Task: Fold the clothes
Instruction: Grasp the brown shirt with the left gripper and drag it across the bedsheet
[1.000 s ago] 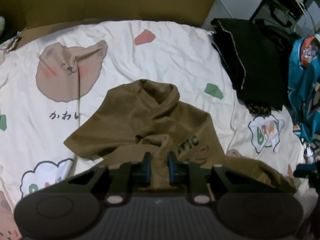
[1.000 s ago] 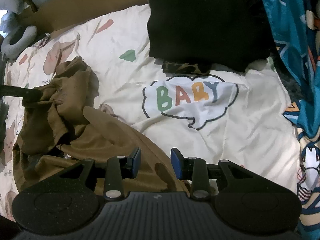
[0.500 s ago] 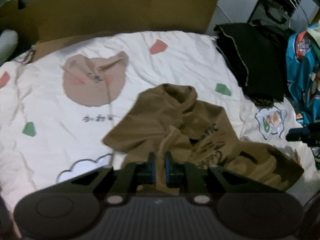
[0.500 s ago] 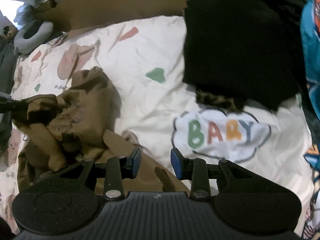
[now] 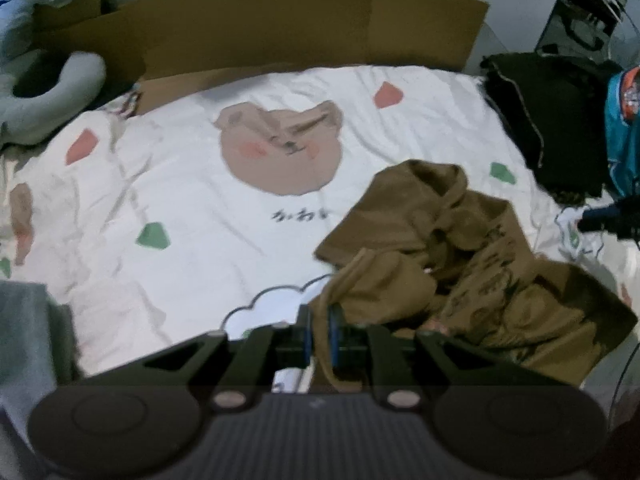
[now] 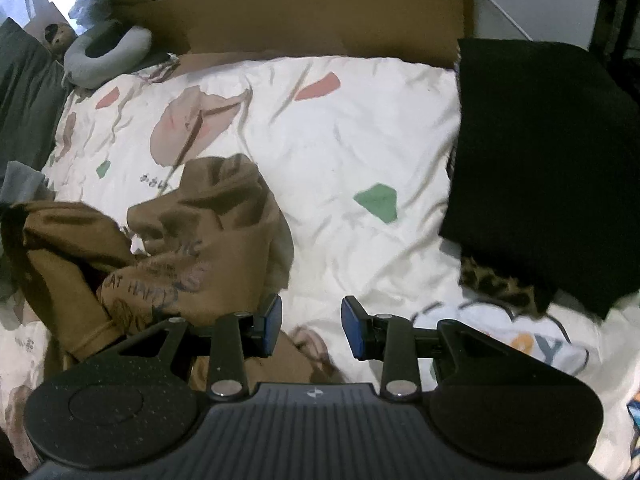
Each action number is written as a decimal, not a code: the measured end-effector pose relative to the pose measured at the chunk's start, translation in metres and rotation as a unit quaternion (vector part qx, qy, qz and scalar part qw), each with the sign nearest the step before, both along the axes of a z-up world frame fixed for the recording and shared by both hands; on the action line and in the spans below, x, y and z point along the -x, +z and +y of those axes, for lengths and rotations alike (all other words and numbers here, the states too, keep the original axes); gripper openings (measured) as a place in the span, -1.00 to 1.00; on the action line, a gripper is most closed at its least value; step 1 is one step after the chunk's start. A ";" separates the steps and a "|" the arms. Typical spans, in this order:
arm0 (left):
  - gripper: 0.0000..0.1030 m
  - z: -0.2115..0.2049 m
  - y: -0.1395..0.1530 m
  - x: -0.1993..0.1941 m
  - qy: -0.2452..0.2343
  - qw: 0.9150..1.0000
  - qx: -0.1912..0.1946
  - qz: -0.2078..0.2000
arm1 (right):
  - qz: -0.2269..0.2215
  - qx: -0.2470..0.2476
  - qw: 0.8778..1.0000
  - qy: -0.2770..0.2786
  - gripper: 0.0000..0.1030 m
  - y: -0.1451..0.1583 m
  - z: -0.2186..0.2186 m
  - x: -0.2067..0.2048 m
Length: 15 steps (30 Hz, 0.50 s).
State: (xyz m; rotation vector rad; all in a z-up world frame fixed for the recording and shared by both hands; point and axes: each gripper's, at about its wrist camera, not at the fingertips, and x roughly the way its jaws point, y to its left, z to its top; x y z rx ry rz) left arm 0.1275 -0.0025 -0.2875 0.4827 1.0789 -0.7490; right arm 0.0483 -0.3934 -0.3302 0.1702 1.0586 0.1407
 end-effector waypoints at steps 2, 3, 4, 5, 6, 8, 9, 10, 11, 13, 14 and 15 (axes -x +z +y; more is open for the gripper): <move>-0.83 0.011 0.000 -0.001 0.005 1.000 -0.007 -0.005 | -0.003 0.007 1.000 0.010 -0.23 -0.001 0.002 -0.009; -0.83 0.016 0.000 -0.001 0.008 1.000 -0.011 -0.008 | -0.005 0.010 1.000 0.015 -0.23 -0.002 0.004 -0.014; -0.83 0.021 0.000 -0.002 0.012 1.000 -0.015 -0.009 | -0.007 0.014 1.000 0.019 -0.23 -0.002 0.005 -0.019; -0.83 0.027 0.001 -0.002 0.017 1.000 -0.018 -0.010 | -0.009 0.017 0.999 0.025 -0.23 -0.002 0.006 -0.024; -0.83 0.034 0.002 -0.002 0.022 1.000 -0.020 -0.011 | -0.011 0.020 0.999 0.031 -0.23 -0.002 0.008 -0.030; -0.84 0.048 0.004 -0.003 0.033 0.999 -0.026 -0.012 | -0.015 0.023 0.999 0.042 -0.23 -0.003 0.012 -0.041; -0.84 0.055 0.006 -0.003 0.040 0.999 -0.028 -0.012 | -0.017 0.024 0.999 0.046 -0.23 -0.002 0.014 -0.047; -0.84 0.063 0.009 -0.002 0.046 0.998 -0.029 -0.014 | -0.020 0.024 0.998 0.051 -0.23 -0.002 0.016 -0.054; -0.84 0.070 0.012 -0.002 0.053 0.998 -0.031 -0.015 | -0.023 0.025 0.998 0.056 -0.23 -0.002 0.020 -0.059; -0.84 0.086 0.018 0.001 0.067 0.997 -0.037 -0.019 | -0.028 0.026 0.997 0.065 -0.23 -0.002 0.025 -0.070; -0.84 0.093 0.021 0.002 0.072 0.996 -0.041 -0.020 | -0.030 0.026 0.997 0.069 -0.23 -0.003 0.028 -0.076; -0.84 0.101 0.023 0.004 0.075 0.996 -0.045 -0.021 | -0.032 0.025 0.996 0.073 -0.23 -0.003 0.031 -0.081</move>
